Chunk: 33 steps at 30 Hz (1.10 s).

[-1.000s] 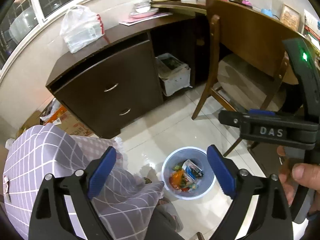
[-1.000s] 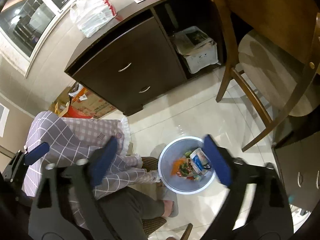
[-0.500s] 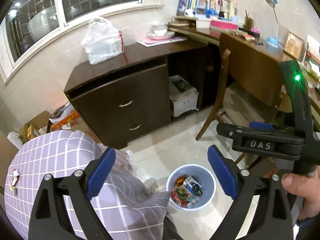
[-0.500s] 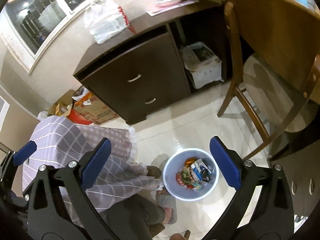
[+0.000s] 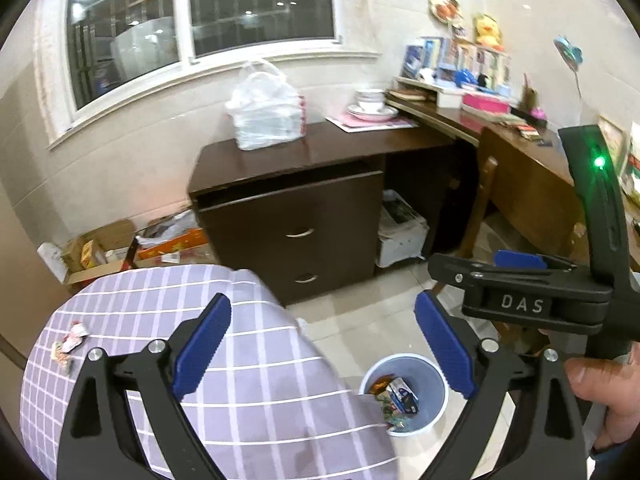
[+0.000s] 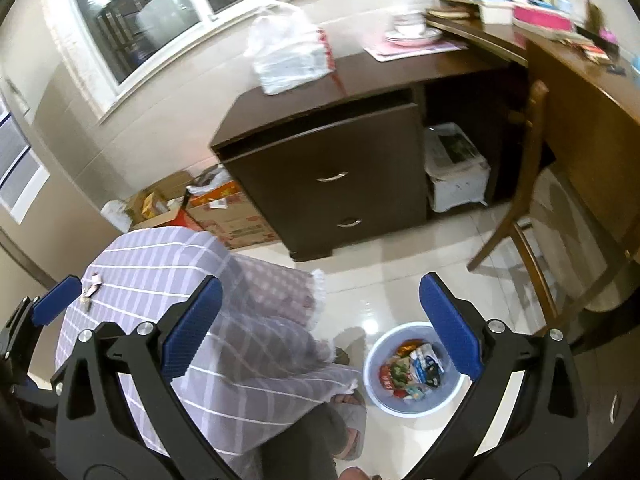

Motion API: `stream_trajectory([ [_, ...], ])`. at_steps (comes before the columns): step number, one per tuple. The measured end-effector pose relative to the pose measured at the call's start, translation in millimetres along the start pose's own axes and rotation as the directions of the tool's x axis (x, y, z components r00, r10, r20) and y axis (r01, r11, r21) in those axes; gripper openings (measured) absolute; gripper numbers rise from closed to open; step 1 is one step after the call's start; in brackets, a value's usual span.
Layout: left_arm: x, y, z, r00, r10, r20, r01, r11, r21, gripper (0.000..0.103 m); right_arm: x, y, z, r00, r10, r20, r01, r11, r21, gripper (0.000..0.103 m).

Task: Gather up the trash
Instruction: 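Move both tools back to the table above the last wrappers, then grasp the red-checkered packet with left tool while right tool grasps red-white wrapper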

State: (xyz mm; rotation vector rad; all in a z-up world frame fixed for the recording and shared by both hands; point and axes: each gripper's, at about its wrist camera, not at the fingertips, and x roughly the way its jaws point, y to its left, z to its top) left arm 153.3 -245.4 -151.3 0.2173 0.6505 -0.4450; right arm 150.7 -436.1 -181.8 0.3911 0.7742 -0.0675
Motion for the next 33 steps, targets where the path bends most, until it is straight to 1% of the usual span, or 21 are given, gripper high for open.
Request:
stream_trajectory([
  [6, -20.8, 46.3, -6.0, 0.998, 0.06, 0.016, -0.058, 0.996, -0.074, 0.092, -3.3, 51.9, 3.1, 0.999, 0.042, 0.01, -0.041, 0.996, -0.075, 0.097],
  [9, -32.2, 74.4, -13.4, 0.994, 0.103, 0.023, -0.099, 0.988, -0.121, 0.092, -4.2, 78.5, 3.7, 0.998, 0.066, 0.012, -0.064, 0.991, -0.115, 0.097],
  [12, -39.7, 104.3, -20.2, 0.99, 0.142, 0.02, -0.137, 0.976, -0.172, 0.092, -1.9, 106.0, 4.3, 0.996, 0.089, 0.008, -0.087, 0.984, -0.157, 0.097],
  [17, -51.2, 151.8, -35.2, 0.975, 0.223, 0.006, -0.215, 0.946, -0.244, 0.092, 10.4, 152.1, 2.2, 0.991, 0.13, -0.018, -0.131, 0.966, -0.222, 0.097],
  [21, -55.3, 191.9, -47.7, 0.957, 0.291, -0.02, -0.283, 0.911, -0.301, 0.092, 29.5, 193.0, -3.3, 0.985, 0.163, -0.058, -0.172, 0.944, -0.28, 0.097],
  [25, -50.0, 230.3, -60.5, 0.933, 0.353, -0.068, -0.354, 0.866, -0.354, 0.092, 54.0, 228.7, -9.5, 0.977, 0.188, -0.102, -0.211, 0.921, -0.327, 0.097],
  [31, -26.8, 284.8, -81.7, 0.903, 0.396, -0.164, -0.427, 0.797, -0.427, 0.092, 96.5, 278.6, -19.0, 0.959, 0.222, -0.174, -0.274, 0.883, -0.381, 0.097],
  [33, -17.5, 298.4, -88.2, 0.897, 0.399, -0.191, -0.441, 0.783, -0.439, 0.092, 111.8, 294.3, -23.1, 0.953, 0.23, -0.198, -0.292, 0.87, -0.397, 0.097],
])
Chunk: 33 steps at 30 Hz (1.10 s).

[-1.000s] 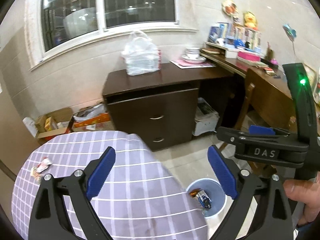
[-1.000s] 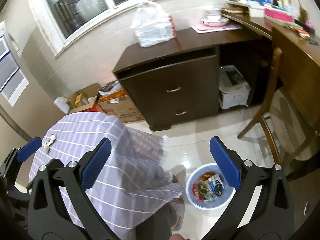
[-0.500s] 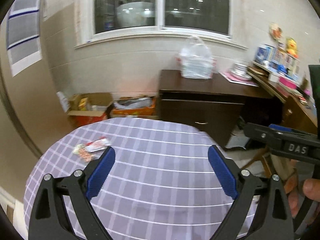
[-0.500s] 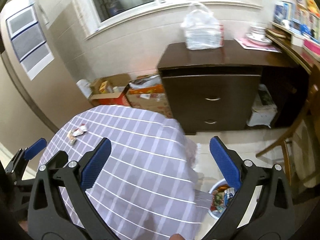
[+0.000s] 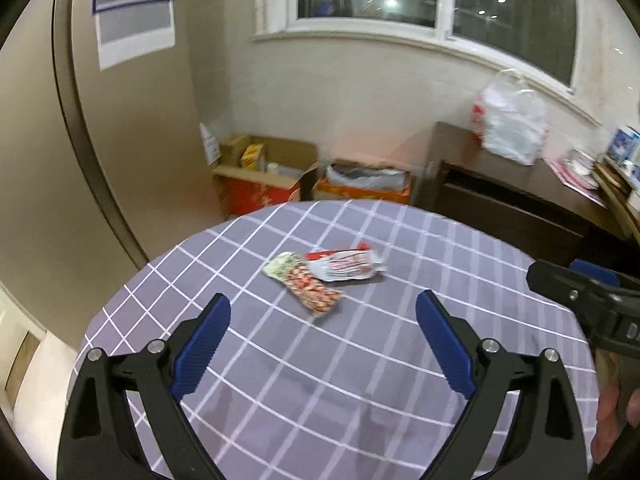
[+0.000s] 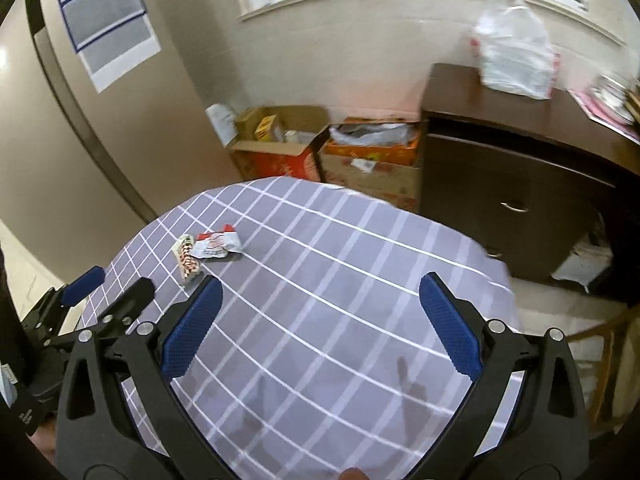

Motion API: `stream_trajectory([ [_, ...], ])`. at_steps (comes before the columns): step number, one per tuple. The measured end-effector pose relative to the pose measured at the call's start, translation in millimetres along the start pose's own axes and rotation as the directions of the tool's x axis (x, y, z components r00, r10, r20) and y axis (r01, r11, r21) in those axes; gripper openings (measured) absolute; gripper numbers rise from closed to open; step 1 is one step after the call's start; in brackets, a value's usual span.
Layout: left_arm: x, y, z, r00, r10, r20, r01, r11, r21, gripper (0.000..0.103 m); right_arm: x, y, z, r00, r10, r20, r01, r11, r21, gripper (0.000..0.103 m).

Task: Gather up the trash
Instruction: 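Grasp the red-checkered packet with left tool while right tool grasps red-white wrapper, then carry both items to the wastebasket and open both tools over it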

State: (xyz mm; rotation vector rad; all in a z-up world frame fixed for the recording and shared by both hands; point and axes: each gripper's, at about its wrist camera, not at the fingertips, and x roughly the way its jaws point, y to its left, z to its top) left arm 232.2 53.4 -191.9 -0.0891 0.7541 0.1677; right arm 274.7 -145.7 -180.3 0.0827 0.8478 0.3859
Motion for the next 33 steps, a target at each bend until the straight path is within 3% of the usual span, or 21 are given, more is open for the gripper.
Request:
stream_trajectory([
  [5, 38.7, 14.7, 2.9, 0.997, 0.037, -0.061, -0.038, 0.999, -0.013, 0.092, 35.0, 11.1, 8.5, 0.999, 0.026, -0.036, -0.027, 0.999, -0.021, 0.097],
  [9, 62.8, 21.4, 3.3, 0.994, 0.019, -0.107, -0.023, 0.999, -0.038, 0.089, 55.3, 14.6, 12.3, 0.998, 0.038, -0.058, -0.039, 0.999, -0.027, 0.097],
  [12, 74.4, 28.1, 2.1, 0.989, -0.031, -0.147, 0.023, 0.998, -0.06, 0.056, 68.2, 20.8, 16.0, 0.996, 0.052, -0.07, -0.055, 0.998, -0.041, 0.097],
  [16, 75.6, 38.5, -0.9, 0.986, -0.072, -0.15, 0.063, 0.996, -0.064, 0.029, 88.7, 38.8, 20.6, 0.992, 0.078, -0.097, -0.088, 0.992, -0.095, 0.096],
  [20, 70.6, 45.8, -3.0, 0.986, -0.068, -0.15, 0.06, 0.997, -0.052, 0.023, 108.4, 56.5, 23.7, 0.989, 0.092, -0.116, -0.107, 0.985, -0.135, 0.096],
  [23, 67.7, 56.6, -5.7, 0.987, -0.06, -0.148, 0.052, 0.997, -0.059, 0.023, 121.4, 74.3, 23.2, 0.988, 0.088, -0.129, -0.111, 0.976, -0.189, 0.079],
  [25, 68.4, 60.7, -5.2, 0.988, -0.049, -0.148, 0.04, 0.997, -0.061, 0.024, 131.2, 86.7, 18.1, 0.985, 0.071, -0.154, -0.107, 0.966, -0.235, 0.051],
  [26, 68.7, 62.9, -4.8, 0.988, -0.044, -0.148, 0.035, 0.997, -0.064, 0.025, 131.6, 92.0, 15.4, 0.991, 0.039, -0.128, -0.073, 0.96, -0.272, 0.041],
  [28, 71.1, 63.8, -3.0, 0.987, -0.036, -0.154, 0.026, 0.997, -0.068, 0.041, 130.5, 97.6, 11.1, 0.994, -0.003, -0.111, -0.031, 0.953, -0.302, 0.021],
  [31, 76.2, 60.0, -1.6, 0.989, -0.034, -0.144, 0.028, 0.998, -0.05, 0.04, 124.5, 90.1, 8.4, 0.989, 0.051, -0.137, -0.083, 0.966, -0.243, 0.016],
  [33, 76.5, 56.3, -0.3, 0.989, -0.037, -0.142, 0.033, 0.999, -0.031, 0.027, 116.6, 82.7, 4.2, 0.991, 0.04, -0.131, -0.07, 0.97, -0.233, 0.016],
])
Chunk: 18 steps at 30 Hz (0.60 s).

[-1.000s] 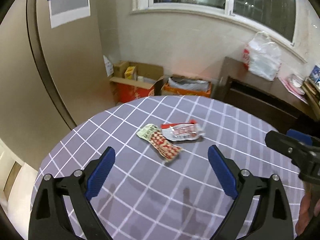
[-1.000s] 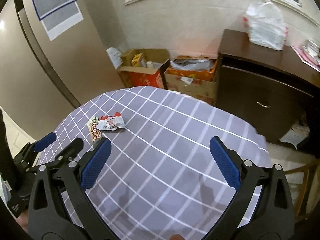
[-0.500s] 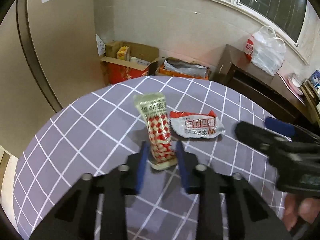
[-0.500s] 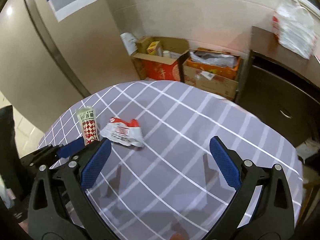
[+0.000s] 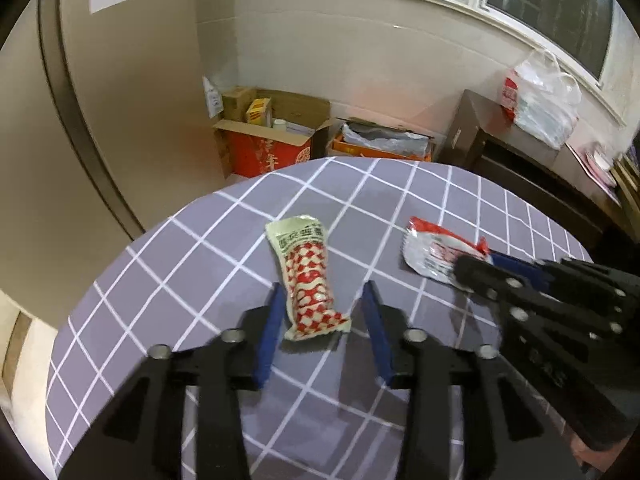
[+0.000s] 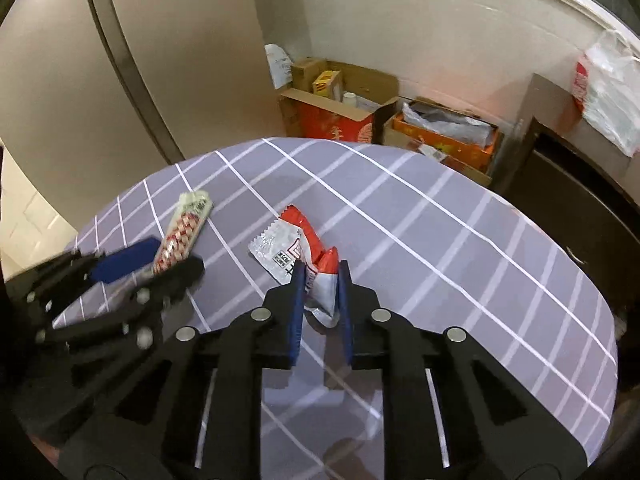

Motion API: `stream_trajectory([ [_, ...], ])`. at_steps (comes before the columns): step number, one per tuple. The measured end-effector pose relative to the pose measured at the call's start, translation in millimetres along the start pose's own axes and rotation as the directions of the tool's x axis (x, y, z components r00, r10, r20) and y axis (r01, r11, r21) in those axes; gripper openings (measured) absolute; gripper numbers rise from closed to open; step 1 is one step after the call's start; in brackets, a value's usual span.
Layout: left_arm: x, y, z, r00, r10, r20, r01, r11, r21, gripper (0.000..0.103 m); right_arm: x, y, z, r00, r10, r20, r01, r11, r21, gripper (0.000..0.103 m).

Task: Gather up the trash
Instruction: 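Carry both items to the wastebasket and open both tools over it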

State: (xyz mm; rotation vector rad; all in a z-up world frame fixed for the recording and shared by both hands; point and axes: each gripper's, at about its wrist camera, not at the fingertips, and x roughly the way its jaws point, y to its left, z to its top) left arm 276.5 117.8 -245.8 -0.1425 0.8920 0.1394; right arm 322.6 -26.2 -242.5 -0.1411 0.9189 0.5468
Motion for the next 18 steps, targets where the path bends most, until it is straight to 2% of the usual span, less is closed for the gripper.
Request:
stream_trajectory([
  [2, -3.4, -0.2, -0.5, 0.999, -0.039, -0.001, 0.039, 0.999, -0.013, 0.023, -8.8, -7.5, -6.8, 1.0, 0.004, 0.007, -0.004, 1.0, 0.029, 0.016],
  [7, -20.0, -9.9, -11.1, 0.998, -0.067, 0.015, 0.067, 0.998, -0.001, 0.022, -46.4, -27.2, -24.5, 0.999, 0.0, 0.04, -0.004, 0.996, 0.086, 0.016],
  [14, -69.5, -33.4, -25.7, 0.989, -0.126, 0.083, 0.124, 0.992, 0.025, 0.022, -108.0, -43.5, -45.2, 0.994, -0.013, 0.109, -0.001, 0.992, 0.122, 0.016],
  [18, -102.8, -60.6, -32.2, 0.978, -0.163, 0.13, 0.156, 0.986, 0.064, 0.022, -148.7, -55.2, -62.8, 0.987, -0.023, 0.161, -0.002, 0.988, 0.153, 0.016],
])
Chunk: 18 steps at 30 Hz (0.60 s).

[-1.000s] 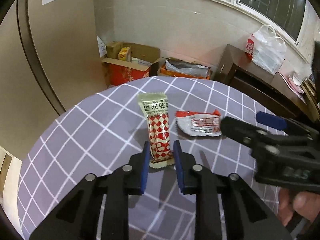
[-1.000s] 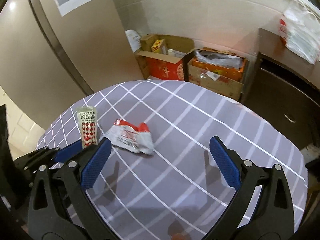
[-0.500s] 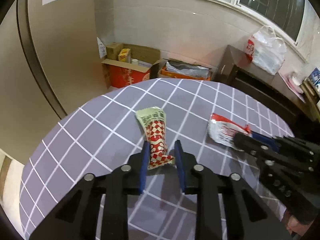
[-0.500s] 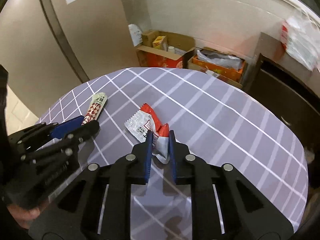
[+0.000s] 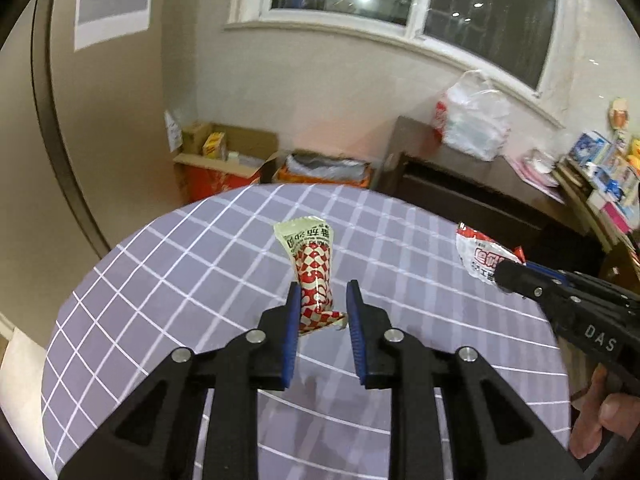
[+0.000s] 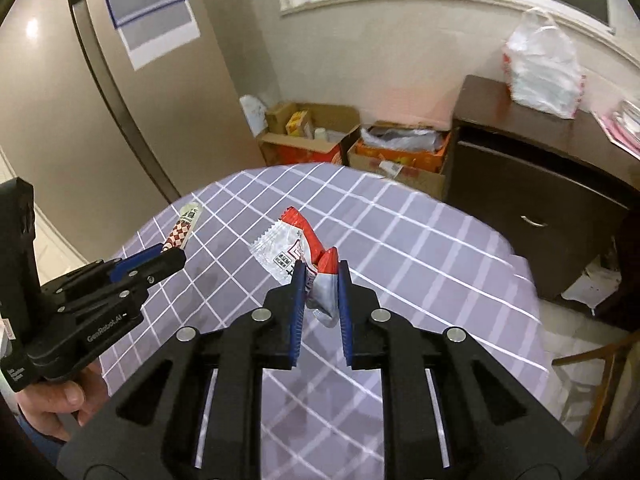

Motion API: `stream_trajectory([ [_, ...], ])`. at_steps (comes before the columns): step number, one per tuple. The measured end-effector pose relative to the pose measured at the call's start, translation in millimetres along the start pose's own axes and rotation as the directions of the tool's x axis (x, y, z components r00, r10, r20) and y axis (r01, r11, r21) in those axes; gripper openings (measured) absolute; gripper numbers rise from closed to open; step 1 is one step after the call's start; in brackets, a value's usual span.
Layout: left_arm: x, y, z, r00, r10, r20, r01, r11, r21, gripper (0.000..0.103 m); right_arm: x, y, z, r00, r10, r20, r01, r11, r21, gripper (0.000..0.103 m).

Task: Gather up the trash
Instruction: 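Carry both items to the wastebasket and open both tools over it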

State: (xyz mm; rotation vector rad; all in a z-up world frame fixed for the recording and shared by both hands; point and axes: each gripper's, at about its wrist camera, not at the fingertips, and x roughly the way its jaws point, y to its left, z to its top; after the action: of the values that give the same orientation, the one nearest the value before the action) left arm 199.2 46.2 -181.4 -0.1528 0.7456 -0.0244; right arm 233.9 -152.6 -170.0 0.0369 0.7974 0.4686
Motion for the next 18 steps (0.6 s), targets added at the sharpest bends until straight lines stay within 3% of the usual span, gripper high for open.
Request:
stream_trajectory([
  [9, -46.4, -97.7, -6.3, 0.99, -0.125, 0.059, 0.115, 0.982, 0.15, 0.022, -97.9, -60.3, -24.3, 0.99, -0.065, 0.123, 0.051, 0.992, 0.116, 0.016],
  [18, -58.1, -214.3, -30.1, 0.96, -0.278, 0.013, 0.26, 0.914, 0.31, 0.022, -178.9, -154.7, -69.3, 0.96, -0.219, 0.175, 0.162, 0.943, 0.291, 0.016],
])
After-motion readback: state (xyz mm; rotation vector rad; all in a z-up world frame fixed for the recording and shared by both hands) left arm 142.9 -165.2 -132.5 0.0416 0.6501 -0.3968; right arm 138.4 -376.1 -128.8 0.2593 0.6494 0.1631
